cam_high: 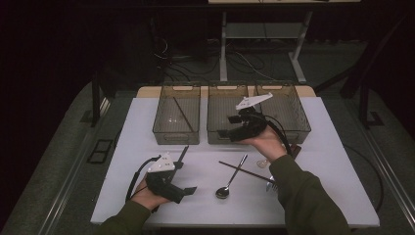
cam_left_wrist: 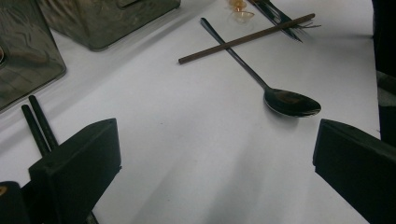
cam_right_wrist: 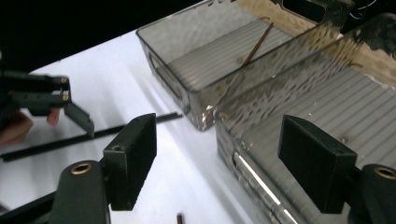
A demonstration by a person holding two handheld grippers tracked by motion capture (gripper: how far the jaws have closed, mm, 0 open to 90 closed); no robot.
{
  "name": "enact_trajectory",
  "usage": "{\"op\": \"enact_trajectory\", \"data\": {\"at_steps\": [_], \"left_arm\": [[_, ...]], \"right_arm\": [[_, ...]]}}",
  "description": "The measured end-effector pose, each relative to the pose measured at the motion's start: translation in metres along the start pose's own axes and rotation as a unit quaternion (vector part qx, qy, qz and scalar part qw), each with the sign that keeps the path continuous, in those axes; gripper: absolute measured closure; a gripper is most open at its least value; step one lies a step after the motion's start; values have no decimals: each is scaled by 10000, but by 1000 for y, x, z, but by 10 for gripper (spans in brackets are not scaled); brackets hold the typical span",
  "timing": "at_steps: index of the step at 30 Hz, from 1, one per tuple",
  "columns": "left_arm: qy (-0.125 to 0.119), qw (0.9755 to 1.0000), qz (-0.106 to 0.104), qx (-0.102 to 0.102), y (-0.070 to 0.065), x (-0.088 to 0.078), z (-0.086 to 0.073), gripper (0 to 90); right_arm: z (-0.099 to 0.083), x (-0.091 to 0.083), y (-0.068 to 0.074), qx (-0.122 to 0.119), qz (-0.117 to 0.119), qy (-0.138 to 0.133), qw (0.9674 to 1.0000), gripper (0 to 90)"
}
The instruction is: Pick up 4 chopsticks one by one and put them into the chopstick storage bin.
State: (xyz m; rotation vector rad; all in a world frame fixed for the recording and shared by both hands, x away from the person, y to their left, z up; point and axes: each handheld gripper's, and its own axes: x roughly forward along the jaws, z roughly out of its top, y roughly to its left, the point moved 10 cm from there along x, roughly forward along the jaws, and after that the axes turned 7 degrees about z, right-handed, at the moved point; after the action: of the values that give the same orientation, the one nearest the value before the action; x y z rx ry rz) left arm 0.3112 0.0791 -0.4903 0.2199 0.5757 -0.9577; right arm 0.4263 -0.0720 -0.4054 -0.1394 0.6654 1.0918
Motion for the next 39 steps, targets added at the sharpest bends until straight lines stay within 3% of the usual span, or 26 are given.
{"op": "enact_trajectory", "data": {"at_steps": [13, 27, 39], "left_arm": [[-15, 10000, 28, 30, 1, 0, 0, 0], [-55, 10000, 77, -17, 6, -1, -1, 0], [-53, 9999, 126, -15, 8, -2, 0, 0]], "right_arm": [[-42, -27, 0, 69, 69, -60, 9999, 277], [-91, -56, -8, 320, -9, -86, 9995, 283], [-122, -87, -9, 359, -105, -38, 9993, 331]]}}
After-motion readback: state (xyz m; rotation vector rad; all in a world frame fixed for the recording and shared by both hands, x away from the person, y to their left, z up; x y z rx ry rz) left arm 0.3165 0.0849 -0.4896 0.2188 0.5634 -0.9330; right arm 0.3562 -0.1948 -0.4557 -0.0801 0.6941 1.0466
